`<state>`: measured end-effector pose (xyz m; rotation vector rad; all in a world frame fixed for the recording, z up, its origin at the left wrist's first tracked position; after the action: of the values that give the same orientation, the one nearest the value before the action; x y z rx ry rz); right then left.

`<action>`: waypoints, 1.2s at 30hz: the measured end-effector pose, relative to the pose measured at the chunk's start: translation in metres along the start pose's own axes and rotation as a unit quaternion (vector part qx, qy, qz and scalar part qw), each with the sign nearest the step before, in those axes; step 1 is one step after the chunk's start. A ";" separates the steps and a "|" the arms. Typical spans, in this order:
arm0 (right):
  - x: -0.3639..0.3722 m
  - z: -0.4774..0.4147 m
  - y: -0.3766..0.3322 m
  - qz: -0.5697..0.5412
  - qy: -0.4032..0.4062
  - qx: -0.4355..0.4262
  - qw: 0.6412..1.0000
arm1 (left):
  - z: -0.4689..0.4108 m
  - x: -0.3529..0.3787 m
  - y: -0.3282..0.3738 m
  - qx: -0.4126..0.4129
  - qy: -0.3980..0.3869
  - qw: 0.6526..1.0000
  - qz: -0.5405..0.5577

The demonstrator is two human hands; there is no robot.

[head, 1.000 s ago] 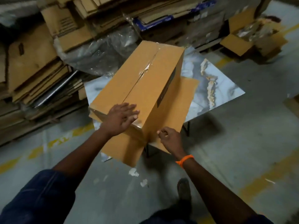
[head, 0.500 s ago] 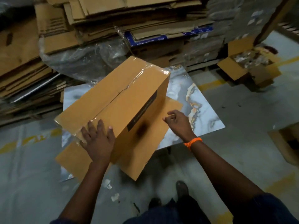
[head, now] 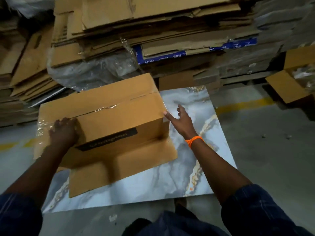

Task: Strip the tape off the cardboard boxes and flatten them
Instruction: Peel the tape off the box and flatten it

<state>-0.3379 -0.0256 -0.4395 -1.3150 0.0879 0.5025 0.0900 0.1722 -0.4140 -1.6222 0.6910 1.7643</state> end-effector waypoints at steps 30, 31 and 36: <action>0.012 0.007 -0.057 -0.175 -0.052 -0.053 0.982 | 0.076 -0.037 0.274 0.356 0.159 0.902 0.184; 0.009 0.005 -0.060 -0.173 -0.055 -0.052 0.982 | 0.075 -0.041 0.277 0.347 0.153 0.906 0.187; 0.001 0.005 -0.061 -0.134 -0.133 -0.016 0.982 | 0.090 -0.057 0.288 0.269 0.156 0.924 0.224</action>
<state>-0.3139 -0.0305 -0.3834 -1.2568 -0.3164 0.4453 -0.1831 0.0430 -0.3598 -1.4276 1.6478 1.4134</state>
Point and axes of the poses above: each hand's wrist, its own z-axis away from the middle knuckle, its own x-axis out of the palm, y = z × x, the point moved 5 cm from there along -z, towards the middle knuckle, and after that the axes turned 4 degrees about y, right-handed, at the moved point
